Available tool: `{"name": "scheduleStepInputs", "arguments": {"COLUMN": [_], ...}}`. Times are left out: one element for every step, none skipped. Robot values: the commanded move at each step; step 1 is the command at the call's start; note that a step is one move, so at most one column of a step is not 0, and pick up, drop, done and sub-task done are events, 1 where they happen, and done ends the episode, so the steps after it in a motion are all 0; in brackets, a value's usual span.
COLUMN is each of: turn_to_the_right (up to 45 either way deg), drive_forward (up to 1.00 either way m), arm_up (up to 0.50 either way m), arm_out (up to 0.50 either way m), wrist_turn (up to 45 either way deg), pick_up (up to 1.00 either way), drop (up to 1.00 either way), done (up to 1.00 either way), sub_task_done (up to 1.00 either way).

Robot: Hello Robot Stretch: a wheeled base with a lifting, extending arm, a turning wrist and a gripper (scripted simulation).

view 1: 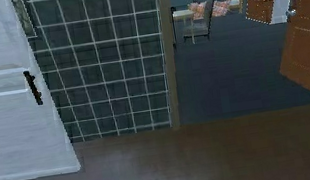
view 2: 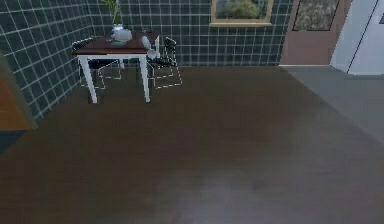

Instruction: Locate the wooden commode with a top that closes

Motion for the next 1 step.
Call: {"name": "scheduleStepInputs", "arguments": {"turn_to_the_right": [0.0], "drive_forward": [0.65], "arm_up": [0.0], "arm_out": [0.0], "wrist_turn": [0.0], "pick_up": [0.0], "drop": [0.0], "done": [0.0], "sub_task_done": [0.0]}}
